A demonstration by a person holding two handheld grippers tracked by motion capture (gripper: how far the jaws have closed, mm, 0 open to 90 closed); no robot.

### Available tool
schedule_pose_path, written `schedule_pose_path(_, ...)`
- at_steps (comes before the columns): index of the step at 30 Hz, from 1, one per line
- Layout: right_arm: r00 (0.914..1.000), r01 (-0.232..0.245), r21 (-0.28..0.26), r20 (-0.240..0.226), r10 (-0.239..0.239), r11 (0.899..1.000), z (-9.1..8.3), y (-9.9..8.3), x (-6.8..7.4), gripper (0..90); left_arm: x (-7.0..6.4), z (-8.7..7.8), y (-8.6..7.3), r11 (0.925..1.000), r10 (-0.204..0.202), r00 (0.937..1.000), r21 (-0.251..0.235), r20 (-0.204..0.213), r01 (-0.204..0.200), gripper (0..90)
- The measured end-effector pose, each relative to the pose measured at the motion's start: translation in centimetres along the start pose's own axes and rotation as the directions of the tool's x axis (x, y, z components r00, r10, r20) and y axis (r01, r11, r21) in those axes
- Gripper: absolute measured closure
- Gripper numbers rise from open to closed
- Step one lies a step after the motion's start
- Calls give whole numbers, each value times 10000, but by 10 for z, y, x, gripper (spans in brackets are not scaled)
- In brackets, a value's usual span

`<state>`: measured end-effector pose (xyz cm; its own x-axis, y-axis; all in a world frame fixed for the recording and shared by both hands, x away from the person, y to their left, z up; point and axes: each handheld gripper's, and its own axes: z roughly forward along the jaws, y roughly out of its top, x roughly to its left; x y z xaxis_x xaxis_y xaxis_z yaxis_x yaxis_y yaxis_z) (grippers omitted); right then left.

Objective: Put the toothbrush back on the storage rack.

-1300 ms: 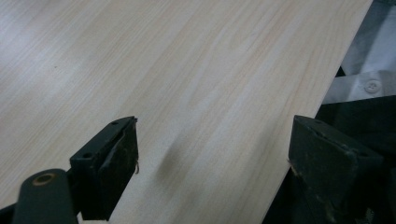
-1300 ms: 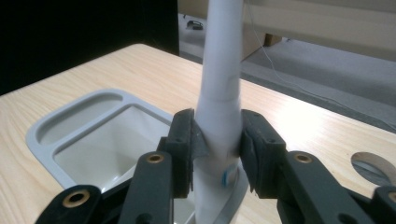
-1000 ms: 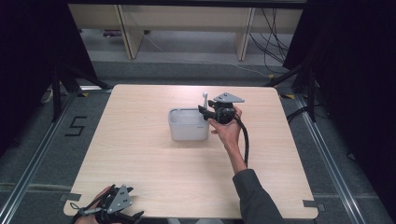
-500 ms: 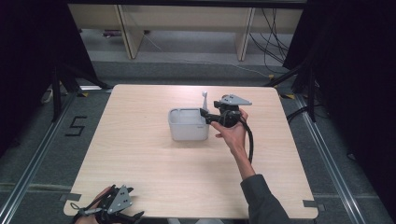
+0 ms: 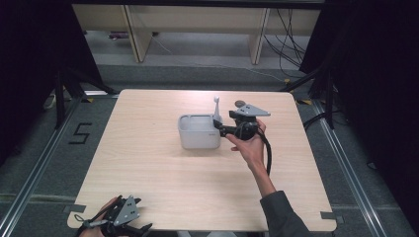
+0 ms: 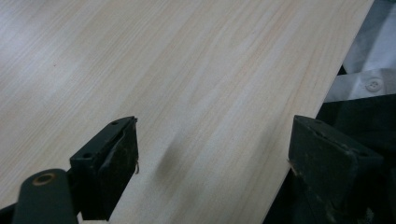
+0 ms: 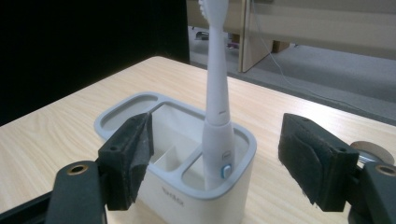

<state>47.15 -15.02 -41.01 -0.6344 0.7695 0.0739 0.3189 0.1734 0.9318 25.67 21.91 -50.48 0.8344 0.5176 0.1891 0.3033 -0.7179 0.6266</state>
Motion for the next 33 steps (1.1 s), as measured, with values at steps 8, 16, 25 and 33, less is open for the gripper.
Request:
schedule_pose_path(8,10000,78,145,-24,-78,9999,-10,-4,3,252,1,0,0,10000,66,10000,16,-18,-66,158)
schedule_pose_path(16,9994,345,156,-7,-345,9993,-16,-9,7,237,1,-1,0,10000,49,10000,-23,81,-48,158)
schedule_pose_path(25,9992,347,409,-224,-338,9986,-22,-16,12,231,1,-1,0,10000,56,9999,-17,92,-56,158)
schedule_pose_path(33,9984,490,757,-309,-468,9959,-32,-27,20,221,0,0,0,9999,-119,9999,-74,73,119,158)
